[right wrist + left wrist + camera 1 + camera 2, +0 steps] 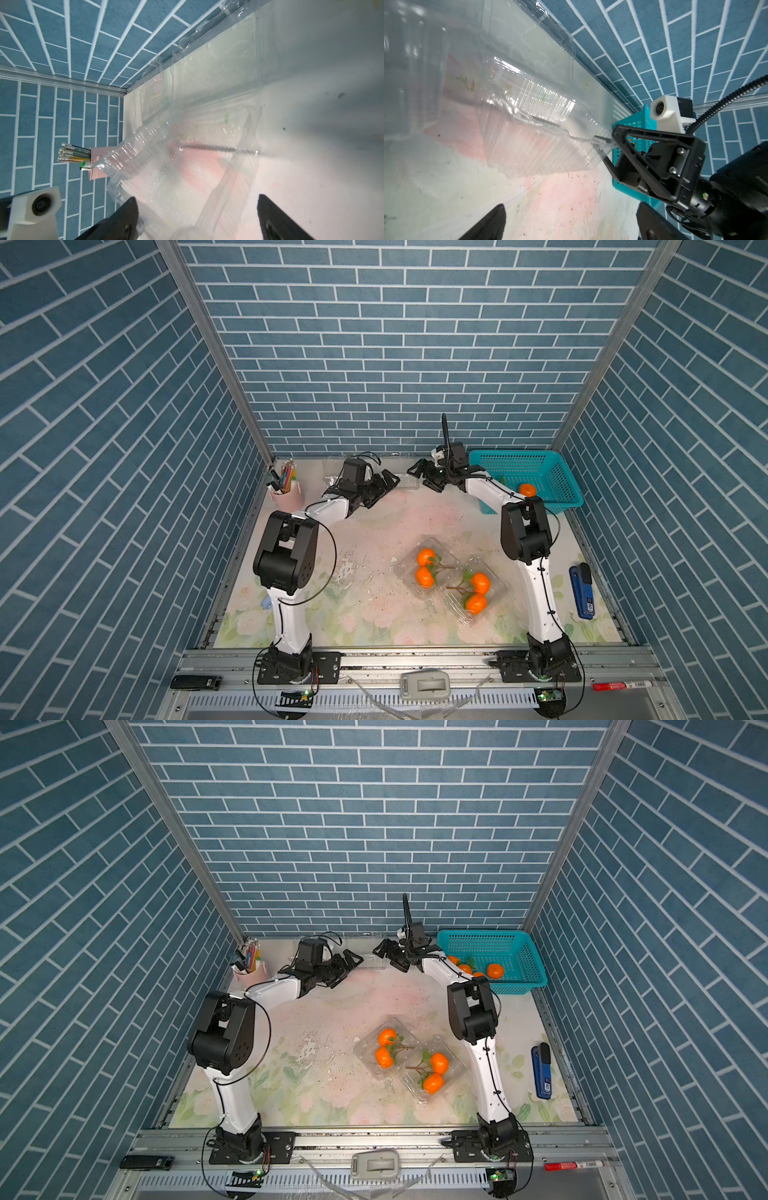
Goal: Take oranges out of containers
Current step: Move the packing box to the center of the board.
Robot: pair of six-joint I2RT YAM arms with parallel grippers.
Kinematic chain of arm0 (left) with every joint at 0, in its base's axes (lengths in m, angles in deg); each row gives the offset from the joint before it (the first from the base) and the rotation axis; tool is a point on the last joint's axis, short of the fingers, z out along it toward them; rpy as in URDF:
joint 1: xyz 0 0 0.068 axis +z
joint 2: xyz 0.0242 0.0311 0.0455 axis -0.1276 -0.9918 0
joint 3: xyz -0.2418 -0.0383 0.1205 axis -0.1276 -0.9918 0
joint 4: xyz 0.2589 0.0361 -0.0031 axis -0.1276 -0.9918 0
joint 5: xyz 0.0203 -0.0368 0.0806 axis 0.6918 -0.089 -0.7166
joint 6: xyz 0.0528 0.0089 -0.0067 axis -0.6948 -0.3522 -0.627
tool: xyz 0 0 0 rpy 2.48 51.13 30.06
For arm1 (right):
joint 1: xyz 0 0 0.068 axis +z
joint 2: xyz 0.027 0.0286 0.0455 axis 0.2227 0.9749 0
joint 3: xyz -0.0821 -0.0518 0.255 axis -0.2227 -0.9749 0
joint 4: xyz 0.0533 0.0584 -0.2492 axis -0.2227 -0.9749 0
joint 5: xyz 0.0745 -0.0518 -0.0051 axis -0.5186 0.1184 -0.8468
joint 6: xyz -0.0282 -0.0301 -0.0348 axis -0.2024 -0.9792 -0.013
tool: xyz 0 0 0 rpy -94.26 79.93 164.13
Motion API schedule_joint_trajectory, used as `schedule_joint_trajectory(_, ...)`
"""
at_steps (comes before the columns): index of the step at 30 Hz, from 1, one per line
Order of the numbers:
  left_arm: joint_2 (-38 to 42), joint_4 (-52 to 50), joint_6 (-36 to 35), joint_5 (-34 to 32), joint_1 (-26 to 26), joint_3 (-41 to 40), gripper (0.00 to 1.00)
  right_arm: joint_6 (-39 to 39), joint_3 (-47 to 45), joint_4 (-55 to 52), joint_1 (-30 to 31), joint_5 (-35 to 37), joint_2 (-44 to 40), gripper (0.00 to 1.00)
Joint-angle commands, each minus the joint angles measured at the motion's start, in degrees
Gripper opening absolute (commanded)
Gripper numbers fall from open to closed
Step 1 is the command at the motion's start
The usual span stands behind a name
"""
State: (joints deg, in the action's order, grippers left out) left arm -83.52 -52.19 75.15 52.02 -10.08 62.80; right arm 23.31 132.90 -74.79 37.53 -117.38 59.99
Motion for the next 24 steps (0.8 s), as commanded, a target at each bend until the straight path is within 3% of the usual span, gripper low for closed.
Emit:
schedule_joint_trajectory(1, 5.46, -1.42, -0.48, 1.37, 0.01, -3.2, 0.99, -4.75, -4.01, -2.38, -0.43, 2.27, -8.86, 0.9)
schedule_joint_trajectory(6, 13.44, -2.85, 0.22, 0.57, -0.83, -10.0, 0.99, -8.75, -14.54, -5.87, -0.5, 5.3, -19.34, 0.9)
schedule_joint_trajectory(11, 20.8, -5.75, 1.74, -1.19, -5.08, -17.68, 0.99, -12.65, -25.14, -10.86, 0.0, 7.94, -26.97, 0.91)
schedule_joint_trajectory(18, 28.93, -0.97, 10.98, -5.75, -10.6, -32.29, 0.99, -17.07, -37.28, -16.01, 3.86, 12.07, -33.83, 0.91)
schedule_joint_trajectory(24, 33.23, 1.0, 16.96, -9.57, -16.89, -39.12, 0.99, -15.98, -45.19, -14.75, 7.53, 13.34, -36.87, 0.91)
